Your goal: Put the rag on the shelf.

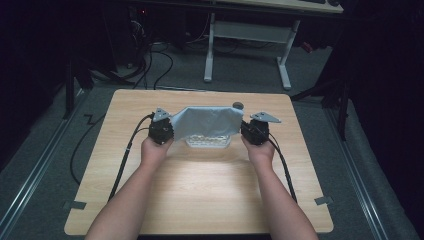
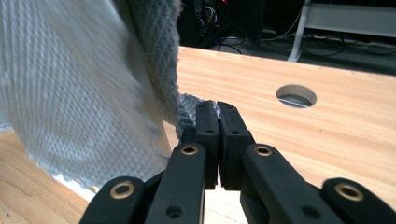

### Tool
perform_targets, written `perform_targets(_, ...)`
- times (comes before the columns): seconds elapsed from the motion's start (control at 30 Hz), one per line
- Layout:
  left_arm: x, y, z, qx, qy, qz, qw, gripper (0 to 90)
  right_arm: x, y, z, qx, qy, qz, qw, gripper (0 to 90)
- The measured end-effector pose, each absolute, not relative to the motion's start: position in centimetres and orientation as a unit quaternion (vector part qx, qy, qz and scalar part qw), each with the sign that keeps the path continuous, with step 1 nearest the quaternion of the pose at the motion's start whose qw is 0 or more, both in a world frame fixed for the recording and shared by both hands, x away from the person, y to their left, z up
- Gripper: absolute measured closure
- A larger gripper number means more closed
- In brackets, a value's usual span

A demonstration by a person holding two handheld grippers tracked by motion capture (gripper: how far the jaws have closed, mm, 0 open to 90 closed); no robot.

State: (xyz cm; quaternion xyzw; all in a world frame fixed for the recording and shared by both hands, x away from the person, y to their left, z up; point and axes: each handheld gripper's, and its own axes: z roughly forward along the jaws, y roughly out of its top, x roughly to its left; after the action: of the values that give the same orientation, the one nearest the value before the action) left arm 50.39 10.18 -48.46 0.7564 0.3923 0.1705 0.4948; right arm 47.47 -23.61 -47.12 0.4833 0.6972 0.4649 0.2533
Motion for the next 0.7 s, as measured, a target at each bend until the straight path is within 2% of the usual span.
perform_targets(0.2,50.2,10.4,-48.6,0.751,0.397,0.175,0.498,86.0,47.5,-24.0,-47.5,0.491,0.697,0.461,0.246,78.5)
perform_targets(0.47,49.9,11.8,-47.9,0.739,0.412,0.197,0.495,71.7,47.2,-24.3,-46.7,0.488,0.692,0.465,0.258,74.0)
perform_targets(0.7,49.4,13.5,-46.9,0.725,0.422,0.213,0.501,67.1,46.7,-24.9,-45.6,0.484,0.691,0.463,0.273,72.3)
